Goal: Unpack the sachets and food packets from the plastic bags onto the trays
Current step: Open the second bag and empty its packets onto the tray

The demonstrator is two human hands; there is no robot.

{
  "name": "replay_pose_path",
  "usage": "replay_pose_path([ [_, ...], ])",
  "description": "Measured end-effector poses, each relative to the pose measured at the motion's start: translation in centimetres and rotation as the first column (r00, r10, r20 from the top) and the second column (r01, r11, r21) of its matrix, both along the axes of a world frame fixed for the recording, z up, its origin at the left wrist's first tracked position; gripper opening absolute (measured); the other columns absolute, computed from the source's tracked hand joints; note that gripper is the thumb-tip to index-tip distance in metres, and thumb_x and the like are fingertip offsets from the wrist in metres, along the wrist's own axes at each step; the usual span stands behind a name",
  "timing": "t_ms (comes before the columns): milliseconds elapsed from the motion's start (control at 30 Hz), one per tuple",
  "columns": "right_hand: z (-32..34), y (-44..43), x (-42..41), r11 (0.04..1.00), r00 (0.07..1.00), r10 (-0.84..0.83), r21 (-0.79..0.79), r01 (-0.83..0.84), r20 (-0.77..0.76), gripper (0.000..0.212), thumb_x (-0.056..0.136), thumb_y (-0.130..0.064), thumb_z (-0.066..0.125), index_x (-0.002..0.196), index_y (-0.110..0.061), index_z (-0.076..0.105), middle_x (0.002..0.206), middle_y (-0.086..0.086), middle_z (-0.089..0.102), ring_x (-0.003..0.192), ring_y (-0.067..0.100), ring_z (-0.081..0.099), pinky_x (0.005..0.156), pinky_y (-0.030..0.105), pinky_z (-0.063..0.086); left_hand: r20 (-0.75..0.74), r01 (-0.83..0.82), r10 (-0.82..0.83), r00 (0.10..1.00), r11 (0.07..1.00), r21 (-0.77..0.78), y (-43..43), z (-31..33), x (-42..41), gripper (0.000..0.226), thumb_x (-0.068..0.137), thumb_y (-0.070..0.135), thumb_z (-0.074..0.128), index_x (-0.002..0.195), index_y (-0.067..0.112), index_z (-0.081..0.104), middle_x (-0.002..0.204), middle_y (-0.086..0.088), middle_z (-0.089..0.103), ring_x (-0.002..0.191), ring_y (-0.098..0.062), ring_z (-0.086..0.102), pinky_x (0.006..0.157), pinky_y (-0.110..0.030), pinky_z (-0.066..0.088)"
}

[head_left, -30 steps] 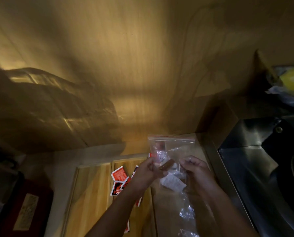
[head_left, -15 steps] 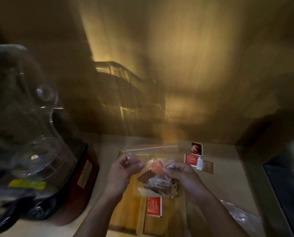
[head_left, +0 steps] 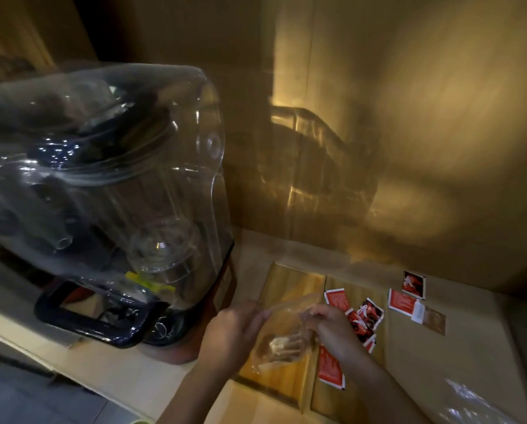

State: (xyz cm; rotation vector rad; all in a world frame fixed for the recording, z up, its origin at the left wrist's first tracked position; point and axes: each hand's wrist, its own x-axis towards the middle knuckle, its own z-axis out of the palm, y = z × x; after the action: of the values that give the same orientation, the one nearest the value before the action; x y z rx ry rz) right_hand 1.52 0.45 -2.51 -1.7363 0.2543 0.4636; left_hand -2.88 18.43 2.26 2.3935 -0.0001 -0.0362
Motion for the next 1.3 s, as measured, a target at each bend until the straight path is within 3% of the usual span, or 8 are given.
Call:
replay_pose_path([
  [133,0.6,0.7,0.6,0.992,0.997,0.021,-0.123,-0.012,0.074,0.035,0.084,0.004,0.051,0.057,-0.017,0.058,0.050,-0.005,0.056,0.050,0.008,0.052,0.053,0.022,0.038,-0.092,0.180,-0.163,0.982,0.960,0.215,-0.3,0.9,0.4,0.033,0.095,0.039,0.038,0.094,0.019,0.064,0.091,-0.002,0.068,0.085,-0.017,0.063,0.078,-0.038,0.052],
  [267,1.9,2.0,0.9,0.988,0.995,0.009,-0.155,0.007,0.097,0.011,0.089,-0.012,0.054,0.098,-0.014,0.060,0.089,0.001,0.060,0.088,0.017,0.055,0.065,0.019,0.039,-0.301,-0.001,-0.064,0.952,0.978,-0.210,-1.2,0.7,0.2,0.017,0.091,0.016,0.045,0.084,0.010,0.059,0.078,-0.011,0.071,0.073,-0.027,0.070,0.071,-0.043,0.059],
  [333,2.3,2.7,0.7,0.995,0.993,-0.048,-0.078,0.056,0.104,0.031,0.088,-0.015,0.058,0.118,-0.017,0.051,0.102,0.001,0.059,0.094,0.017,0.055,0.066,0.016,0.039,-0.410,-0.228,0.024,0.912,0.861,-0.455,-1.7,0.4,-0.3,0.020,0.090,0.005,0.046,0.073,0.009,0.056,0.062,-0.006,0.064,0.055,-0.023,0.066,0.060,-0.039,0.059],
  [433,3.1,3.5,-0.4,0.999,0.994,0.028,-0.022,-0.026,0.107,0.014,0.087,-0.013,0.058,0.100,-0.014,0.062,0.085,-0.001,0.063,0.079,0.011,0.059,0.065,0.016,0.043,-0.538,-0.416,0.017,0.843,0.654,-0.632,-2.1,0.4,-0.7,0.022,0.088,-0.009,0.044,0.075,0.002,0.058,0.052,-0.005,0.062,0.047,-0.016,0.060,0.050,-0.029,0.056],
  [633,3.4,3.5,-3.0,0.992,0.983,0.124,-0.019,-0.123,0.132,0.014,0.085,-0.020,0.061,0.074,-0.026,0.065,0.067,-0.007,0.068,0.066,0.002,0.064,0.061,0.013,0.048,-0.598,-0.492,-0.011,0.802,0.555,-0.671,-1.4,0.4,-0.4,0.023,0.080,-0.012,0.056,0.101,-0.014,0.062,0.085,-0.025,0.068,0.065,-0.024,0.066,0.053,-0.029,0.059],
  [867,4.2,2.9,-4.3,0.980,0.969,0.187,-0.098,-0.172,0.163,0.013,0.084,-0.027,0.062,0.073,-0.026,0.069,0.066,-0.007,0.070,0.070,0.005,0.066,0.065,0.021,0.049,-0.555,-0.483,0.033,0.831,0.539,-0.691,-2.1,0.5,-0.6,0.017,0.079,-0.006,0.061,0.095,-0.014,0.064,0.076,-0.021,0.067,0.047,-0.013,0.063,0.045,-0.022,0.054],
  [1067,5.0,2.1,-4.7,0.936,0.911,0.337,-0.190,-0.297,0.238,0.015,0.079,-0.024,0.065,0.071,-0.011,0.065,0.058,-0.006,0.058,0.056,0.002,0.050,0.056,0.021,0.040,-0.441,-0.352,0.011,0.897,0.622,-0.699,-2.7,0.6,-0.8,0.021,0.082,0.022,0.067,0.064,0.014,0.059,0.055,0.004,0.061,0.055,-0.005,0.058,0.052,-0.018,0.047],
  [1300,5.5,1.7,-4.6,0.972,0.963,0.196,-0.164,-0.166,0.183,0.031,0.085,-0.016,0.054,0.056,-0.015,0.065,0.049,0.001,0.061,0.047,0.013,0.057,0.054,0.032,0.049,-0.340,-0.267,0.007,0.940,0.634,-0.726,-3.6,0.8,-1.2,0.026,0.088,0.019,0.060,0.064,0.014,0.053,0.047,0.008,0.055,0.048,-0.003,0.051,0.049,-0.016,0.042],
])
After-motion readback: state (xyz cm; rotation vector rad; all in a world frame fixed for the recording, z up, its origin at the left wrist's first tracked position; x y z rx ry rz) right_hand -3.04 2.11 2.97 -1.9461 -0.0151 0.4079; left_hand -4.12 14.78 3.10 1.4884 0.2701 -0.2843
